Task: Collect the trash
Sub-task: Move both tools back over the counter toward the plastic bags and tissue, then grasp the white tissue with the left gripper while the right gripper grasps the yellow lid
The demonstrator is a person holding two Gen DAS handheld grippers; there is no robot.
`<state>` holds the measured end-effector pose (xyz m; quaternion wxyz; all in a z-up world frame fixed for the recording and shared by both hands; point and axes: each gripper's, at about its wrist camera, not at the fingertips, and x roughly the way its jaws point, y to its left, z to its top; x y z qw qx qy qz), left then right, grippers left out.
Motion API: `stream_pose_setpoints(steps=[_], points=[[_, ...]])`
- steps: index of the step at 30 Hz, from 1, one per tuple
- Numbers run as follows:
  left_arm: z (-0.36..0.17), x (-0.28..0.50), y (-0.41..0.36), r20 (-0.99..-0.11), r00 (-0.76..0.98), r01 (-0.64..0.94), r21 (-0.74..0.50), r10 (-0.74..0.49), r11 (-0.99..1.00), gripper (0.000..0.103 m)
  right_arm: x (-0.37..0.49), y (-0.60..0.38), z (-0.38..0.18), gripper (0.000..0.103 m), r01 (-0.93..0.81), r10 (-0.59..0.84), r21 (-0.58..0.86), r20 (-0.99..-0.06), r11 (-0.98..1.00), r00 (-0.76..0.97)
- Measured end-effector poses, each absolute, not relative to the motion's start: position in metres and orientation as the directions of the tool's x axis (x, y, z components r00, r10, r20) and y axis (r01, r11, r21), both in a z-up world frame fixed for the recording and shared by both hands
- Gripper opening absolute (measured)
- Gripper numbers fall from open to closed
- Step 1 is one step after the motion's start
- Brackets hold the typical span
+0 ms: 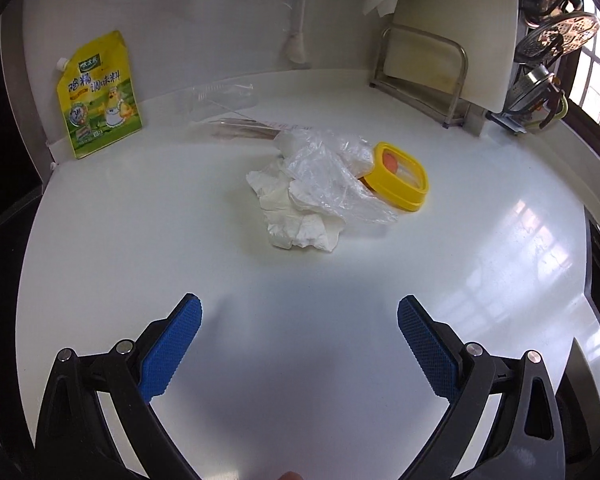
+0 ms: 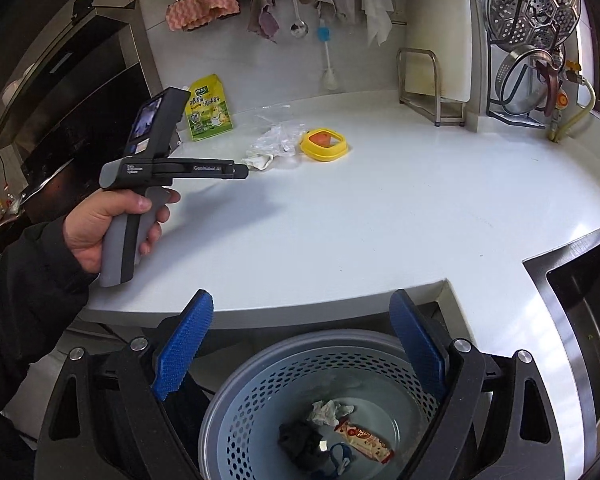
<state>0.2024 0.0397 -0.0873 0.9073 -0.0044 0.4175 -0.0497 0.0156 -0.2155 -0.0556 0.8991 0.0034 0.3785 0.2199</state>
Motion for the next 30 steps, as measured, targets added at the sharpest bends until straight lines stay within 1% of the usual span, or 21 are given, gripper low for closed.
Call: stream_pose_setpoints(steps=[8, 10, 11, 12, 13, 15, 16, 17, 18, 20, 23, 26, 30], points=[[-0.103, 0.247, 0.045, -0.769, 0.634, 0.081, -0.038, -0.081, 0.996, 0.095, 0.065, -0.191, -0.047, 0.086, -0.418, 0.421, 0.173, -0.655, 0.892, 0.627], [-0.105, 0.259, 0.046, -0.777, 0.624, 0.087, -0.037, -0.083, 0.996, 0.091, 0.077, -0.181, -0.044, 0.086, -0.437, 0.438, 0.175, -0.644, 0.882, 0.627], [-0.106, 0.264, 0.045, -0.780, 0.620, 0.091, -0.033, -0.083, 0.995, 0.083, 0.084, -0.176, -0.043, 0.086, -0.444, 0.444, 0.175, -0.641, 0.879, 0.626], [-0.107, 0.269, 0.043, -0.790, 0.608, 0.097, -0.025, -0.080, 0.995, 0.073, 0.091, -0.173, -0.043, 0.086, -0.448, 0.447, 0.175, -0.641, 0.877, 0.624], [-0.107, 0.272, 0.043, -0.790, 0.608, 0.102, -0.015, -0.074, 0.995, 0.069, 0.100, -0.171, -0.044, 0.086, -0.448, 0.446, 0.174, -0.644, 0.877, 0.622], [-0.106, 0.276, 0.042, -0.785, 0.615, 0.106, -0.004, -0.069, 0.994, 0.040, 0.122, -0.168, -0.046, 0.086, -0.442, 0.429, 0.158, -0.653, 0.883, 0.625], [-0.105, 0.277, 0.045, -0.784, 0.616, 0.102, -0.012, -0.073, 0.995, 0.033, 0.137, -0.166, -0.048, 0.086, -0.442, 0.416, 0.140, -0.662, 0.886, 0.623], [-0.104, 0.278, 0.047, -0.785, 0.615, 0.100, -0.025, -0.081, 0.995, 0.015, 0.151, -0.164, -0.050, 0.086, -0.448, 0.403, 0.119, -0.676, 0.886, 0.617], [-0.103, 0.278, 0.049, -0.785, 0.612, 0.104, -0.036, -0.092, 0.994, 0.007, 0.167, -0.161, -0.053, 0.086, -0.463, 0.389, 0.089, -0.691, 0.882, 0.610], [-0.103, 0.276, 0.051, -0.779, 0.619, 0.123, -0.030, -0.101, 0.992, 0.006, 0.201, -0.156, -0.058, 0.086, -0.498, 0.368, 0.023, -0.703, 0.867, 0.609], [-0.098, 0.271, 0.057, -0.760, 0.642, 0.134, -0.018, -0.101, 0.991, 0.005, 0.247, -0.144, -0.068, 0.086, -0.572, 0.378, -0.026, -0.726, 0.820, 0.574], [-0.082, 0.267, 0.066, -0.724, 0.683, 0.116, -0.031, -0.103, 0.993, 0.005, 0.285, -0.134, -0.079, 0.086, -0.647, 0.404, -0.031, -0.759, 0.761, 0.511], [-0.078, 0.267, 0.079, -0.714, 0.693, 0.090, -0.053, -0.101, 0.995, 0.005, 0.316, -0.118, -0.091, 0.086, -0.702, 0.423, -0.027, -0.782, 0.711, 0.458]])
